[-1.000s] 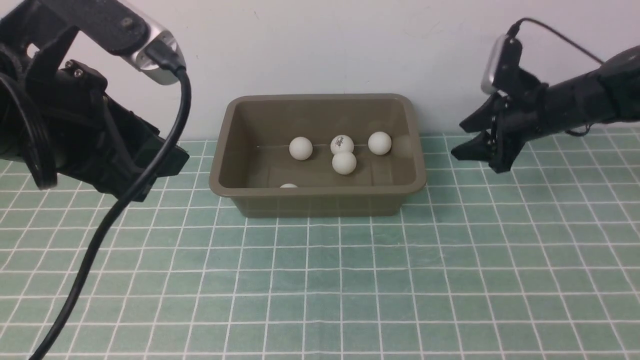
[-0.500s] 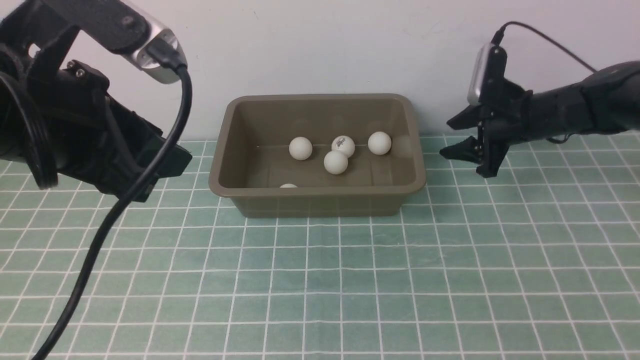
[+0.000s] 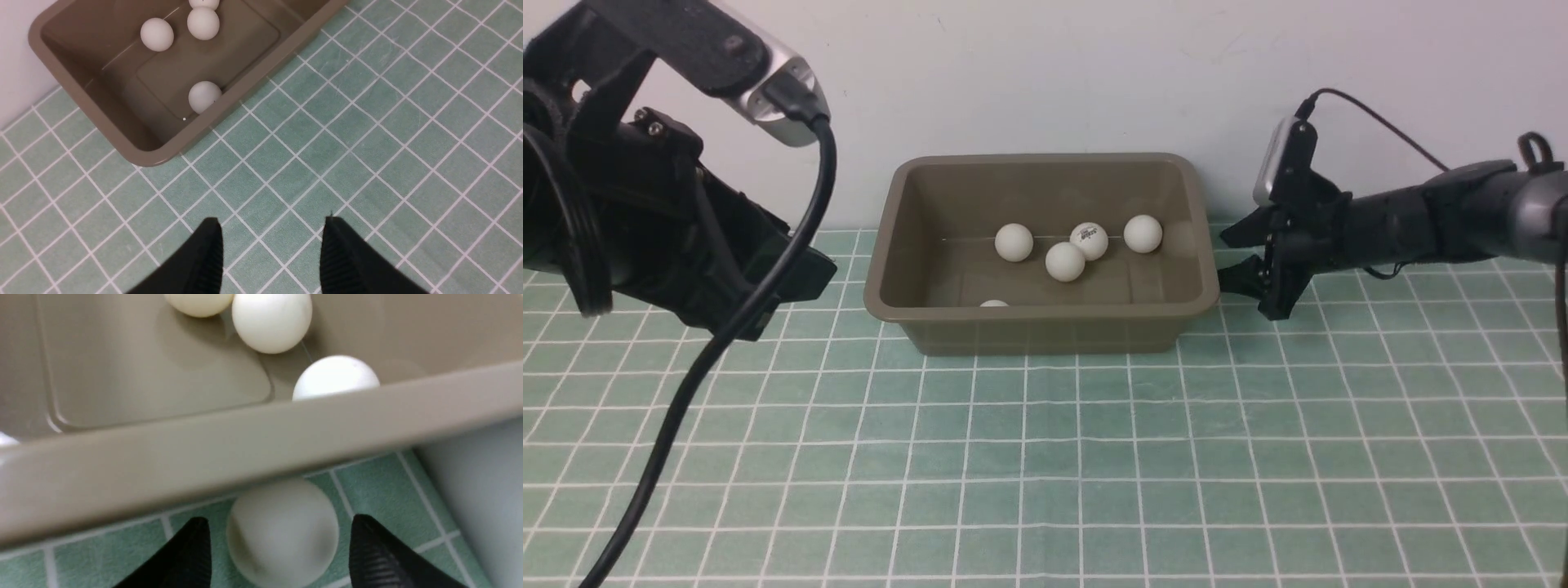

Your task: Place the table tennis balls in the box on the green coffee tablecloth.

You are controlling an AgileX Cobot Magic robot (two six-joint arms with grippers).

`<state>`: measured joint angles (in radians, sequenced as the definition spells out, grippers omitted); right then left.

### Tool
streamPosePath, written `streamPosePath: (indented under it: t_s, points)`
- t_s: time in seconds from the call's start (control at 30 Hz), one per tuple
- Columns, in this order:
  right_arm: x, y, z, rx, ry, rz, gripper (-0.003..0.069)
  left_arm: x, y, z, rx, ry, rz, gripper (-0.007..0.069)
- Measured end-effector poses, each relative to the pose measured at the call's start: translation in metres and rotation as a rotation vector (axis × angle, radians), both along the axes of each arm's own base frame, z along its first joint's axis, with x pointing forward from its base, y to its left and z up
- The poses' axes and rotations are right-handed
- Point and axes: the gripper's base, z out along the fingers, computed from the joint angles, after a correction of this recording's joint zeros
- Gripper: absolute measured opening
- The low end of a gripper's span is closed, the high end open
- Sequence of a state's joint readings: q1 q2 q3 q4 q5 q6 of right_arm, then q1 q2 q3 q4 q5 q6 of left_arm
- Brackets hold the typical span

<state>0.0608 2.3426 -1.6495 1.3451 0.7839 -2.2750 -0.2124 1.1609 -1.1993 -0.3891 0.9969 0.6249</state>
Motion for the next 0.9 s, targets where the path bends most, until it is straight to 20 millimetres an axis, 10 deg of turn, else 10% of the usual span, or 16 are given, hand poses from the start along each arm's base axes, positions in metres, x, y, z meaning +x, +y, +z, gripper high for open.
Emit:
streamPosePath:
  t_s: [0.63, 0.9]
  points:
    - [0.006, 0.009, -0.013, 0.011, 0.0, -0.104, 0.0353, -0.001, 0.0, -0.001, 0.003, 0.013, -0.005, 0.03]
    - [0.009, -0.047, 0.054, 0.065, -0.062, -0.253, 0.0353, -0.001, 0.0, -0.001, 0.004, 0.014, -0.006, 0.03]
